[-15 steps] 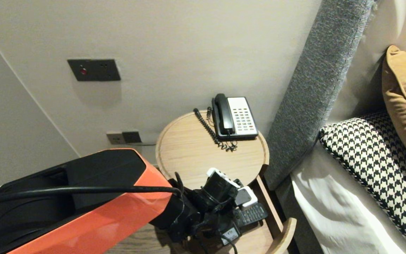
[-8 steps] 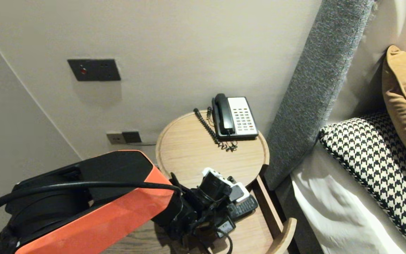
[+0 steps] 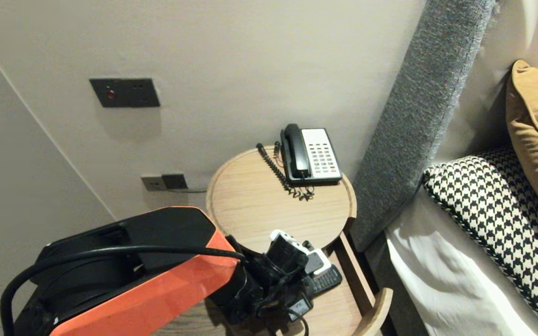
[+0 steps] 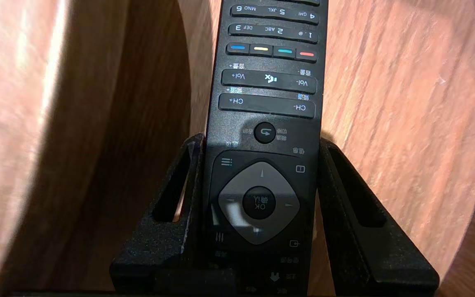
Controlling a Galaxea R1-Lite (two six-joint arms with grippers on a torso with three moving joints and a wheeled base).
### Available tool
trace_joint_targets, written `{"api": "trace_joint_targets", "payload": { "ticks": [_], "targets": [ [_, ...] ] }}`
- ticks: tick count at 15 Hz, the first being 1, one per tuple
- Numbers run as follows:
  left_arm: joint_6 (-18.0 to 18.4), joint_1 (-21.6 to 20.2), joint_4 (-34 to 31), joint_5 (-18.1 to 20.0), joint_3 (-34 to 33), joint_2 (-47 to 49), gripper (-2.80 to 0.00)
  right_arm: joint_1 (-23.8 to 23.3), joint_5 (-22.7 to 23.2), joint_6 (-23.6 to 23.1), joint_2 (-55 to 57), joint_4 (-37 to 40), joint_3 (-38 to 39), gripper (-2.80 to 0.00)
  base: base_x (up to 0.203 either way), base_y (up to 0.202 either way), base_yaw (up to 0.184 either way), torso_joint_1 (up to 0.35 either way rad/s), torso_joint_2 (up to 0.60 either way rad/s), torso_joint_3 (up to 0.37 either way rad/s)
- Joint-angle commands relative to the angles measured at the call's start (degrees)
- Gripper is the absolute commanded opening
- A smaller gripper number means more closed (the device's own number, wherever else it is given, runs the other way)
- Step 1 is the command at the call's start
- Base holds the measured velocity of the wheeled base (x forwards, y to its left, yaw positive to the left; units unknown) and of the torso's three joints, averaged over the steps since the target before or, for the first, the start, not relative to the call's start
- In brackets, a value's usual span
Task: Put the remote controls on the table in the drawer one by one
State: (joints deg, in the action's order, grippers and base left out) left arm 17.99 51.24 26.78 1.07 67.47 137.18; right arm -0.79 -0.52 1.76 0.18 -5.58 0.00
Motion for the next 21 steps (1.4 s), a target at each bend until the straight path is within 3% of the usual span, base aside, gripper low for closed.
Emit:
{"api": "trace_joint_targets", "payload": {
  "ticks": [1, 21],
  "targets": [
    [0.1, 0.2, 0.4, 0.0, -0.2, 0.3, -2.8, 0.0, 0.0, 0.0, 0.1, 0.0, 2.3, -2.8, 0.0, 0.0, 0.0, 0.0, 0.0, 0.0],
    [-0.4, 0.9, 1.3, -0.1, -1.9, 0.5, -2.8, 0.0, 0.0, 0.0, 0.0, 0.0, 2.3, -2.8, 0.0, 0.0, 0.0, 0.0, 0.0, 0.0]
  ]
}}
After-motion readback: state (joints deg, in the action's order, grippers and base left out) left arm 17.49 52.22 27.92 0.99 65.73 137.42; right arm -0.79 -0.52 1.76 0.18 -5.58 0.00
